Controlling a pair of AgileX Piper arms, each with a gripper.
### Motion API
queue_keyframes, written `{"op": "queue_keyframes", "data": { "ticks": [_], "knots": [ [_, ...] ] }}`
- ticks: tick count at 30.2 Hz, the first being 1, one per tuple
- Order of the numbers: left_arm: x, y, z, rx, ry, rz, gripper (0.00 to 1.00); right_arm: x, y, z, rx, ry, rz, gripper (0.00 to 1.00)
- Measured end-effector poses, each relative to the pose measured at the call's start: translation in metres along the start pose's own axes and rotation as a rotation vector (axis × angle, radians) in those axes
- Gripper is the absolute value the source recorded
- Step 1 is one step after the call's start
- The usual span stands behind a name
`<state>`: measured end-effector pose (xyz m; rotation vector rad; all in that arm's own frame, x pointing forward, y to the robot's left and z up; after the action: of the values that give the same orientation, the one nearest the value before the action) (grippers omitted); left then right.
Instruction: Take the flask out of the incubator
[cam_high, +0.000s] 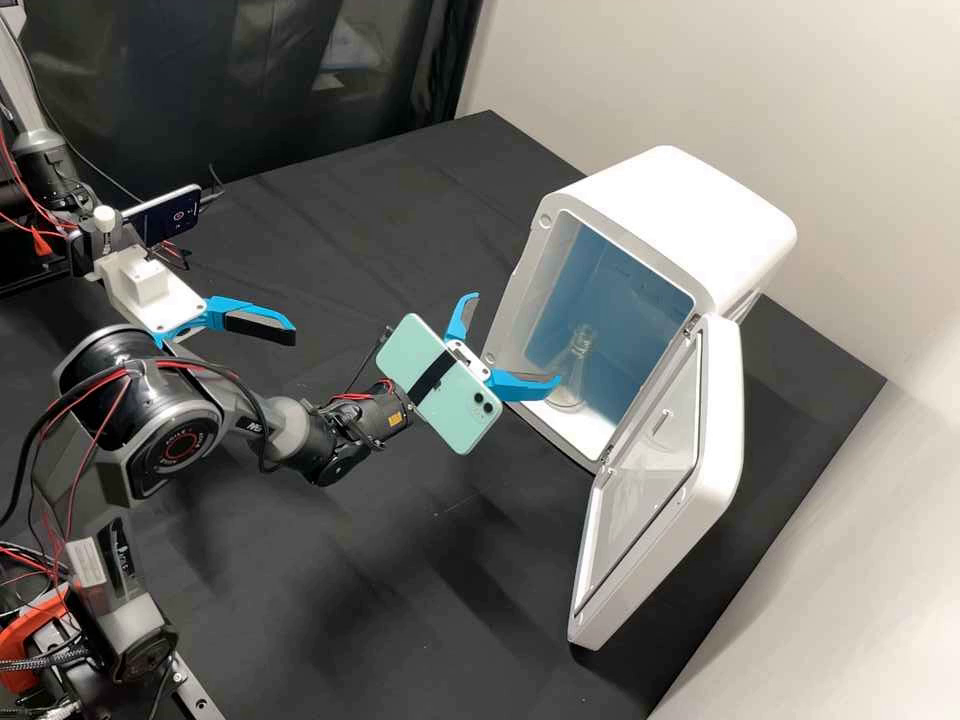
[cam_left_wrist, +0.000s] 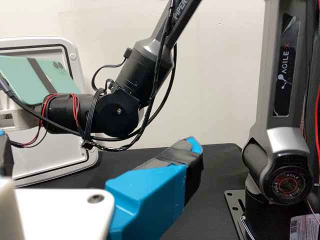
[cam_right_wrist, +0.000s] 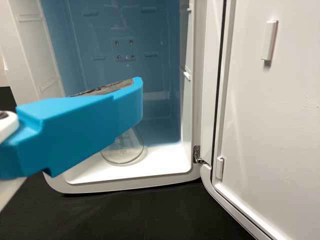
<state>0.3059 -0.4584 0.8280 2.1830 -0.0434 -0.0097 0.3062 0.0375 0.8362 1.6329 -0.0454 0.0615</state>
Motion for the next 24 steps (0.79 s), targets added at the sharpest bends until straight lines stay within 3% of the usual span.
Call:
{"op": "queue_keyframes", "data": {
  "ticks": [10,14,21,24],
  "knots": [
    [0.000,0.0000,0.000,0.000,0.000,0.000,1.00,0.000,0.000,0.000,0.000,0.000,0.000,1.00],
    [-0.005,-0.0048,-0.008,0.009,0.015,-0.019,1.00,0.000,0.000,0.000,0.000,0.000,0.000,1.00],
    [-0.029,-0.0225,-0.036,-0.039,0.081,-0.072,1.00,0.000,0.000,0.000,0.000,0.000,0.000,1.00],
    [-0.040,-0.0265,-0.050,-0.046,0.097,-0.085,1.00,0.000,0.000,0.000,0.000,0.000,0.000,1.00]
  ]
}}
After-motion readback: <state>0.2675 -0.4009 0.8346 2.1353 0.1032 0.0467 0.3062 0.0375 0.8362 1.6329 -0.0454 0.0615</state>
